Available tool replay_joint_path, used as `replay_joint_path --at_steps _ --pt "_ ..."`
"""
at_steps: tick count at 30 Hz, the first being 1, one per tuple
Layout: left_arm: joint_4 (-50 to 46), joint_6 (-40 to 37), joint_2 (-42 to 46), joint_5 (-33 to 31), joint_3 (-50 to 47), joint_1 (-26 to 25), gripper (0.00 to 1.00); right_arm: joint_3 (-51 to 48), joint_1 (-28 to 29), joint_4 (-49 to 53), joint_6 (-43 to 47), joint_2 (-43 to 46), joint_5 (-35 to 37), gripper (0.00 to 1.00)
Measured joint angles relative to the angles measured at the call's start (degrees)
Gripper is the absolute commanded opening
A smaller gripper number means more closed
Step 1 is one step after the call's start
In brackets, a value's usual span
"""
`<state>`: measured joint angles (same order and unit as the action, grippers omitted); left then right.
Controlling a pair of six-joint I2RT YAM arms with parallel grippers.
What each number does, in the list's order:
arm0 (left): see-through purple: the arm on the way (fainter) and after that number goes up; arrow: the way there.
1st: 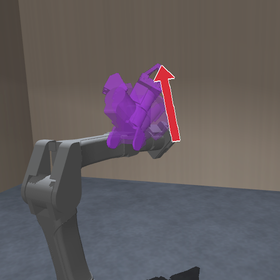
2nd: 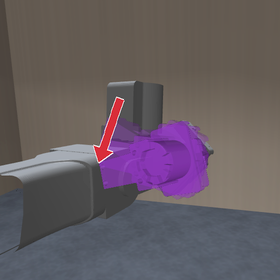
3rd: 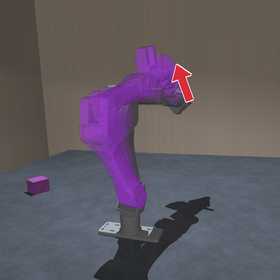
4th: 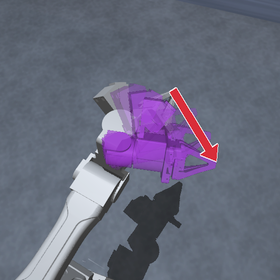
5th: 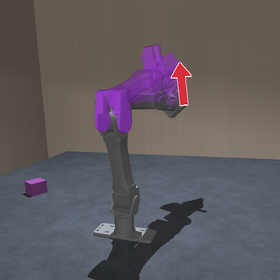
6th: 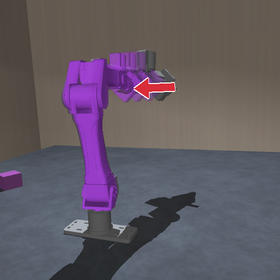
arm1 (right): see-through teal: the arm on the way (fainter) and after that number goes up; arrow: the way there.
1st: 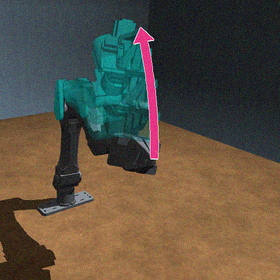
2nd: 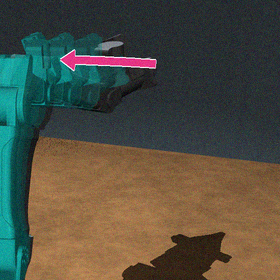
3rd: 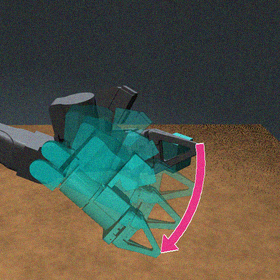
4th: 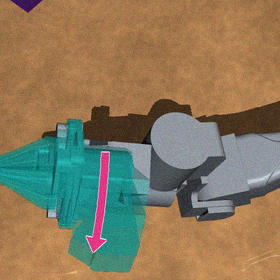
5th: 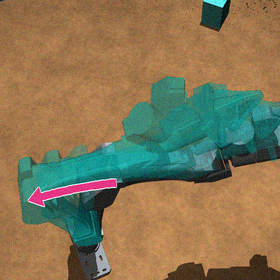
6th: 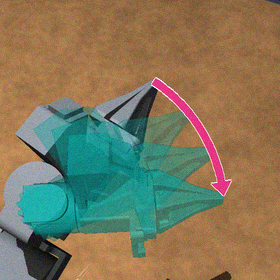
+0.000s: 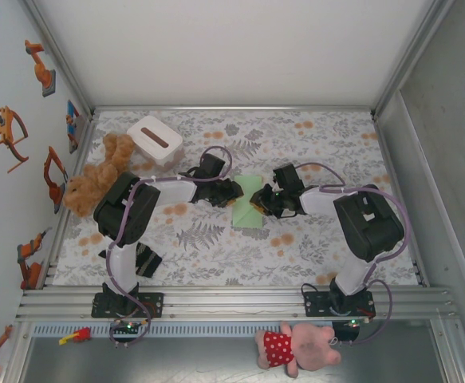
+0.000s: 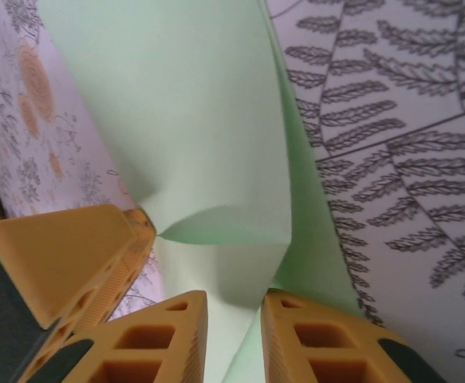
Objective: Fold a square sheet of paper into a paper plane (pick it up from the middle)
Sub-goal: Turn over the paper at the center of the table.
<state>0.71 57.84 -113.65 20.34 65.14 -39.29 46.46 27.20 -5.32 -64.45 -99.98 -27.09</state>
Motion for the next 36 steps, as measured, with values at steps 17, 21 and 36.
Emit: replay_joint_path --at_steps 17,21,36 --pt "0.0 0.0 0.1 0.2 0.0 0.0 0.33 -3.3 0.7 -9.6 -3.6 -1.6 -2.5 0.18" --pt "0.0 0.0 0.2 0.4 0.0 0.0 0.33 -3.3 1.1 -10.8 -3.9 -2.3 -3.3 0.18" --pt "1.9 3.1 7.2 2.6 -3.7 3.8 0.51 -4.0 1.1 -13.4 -2.4 -2.0 -3.2 0.0"
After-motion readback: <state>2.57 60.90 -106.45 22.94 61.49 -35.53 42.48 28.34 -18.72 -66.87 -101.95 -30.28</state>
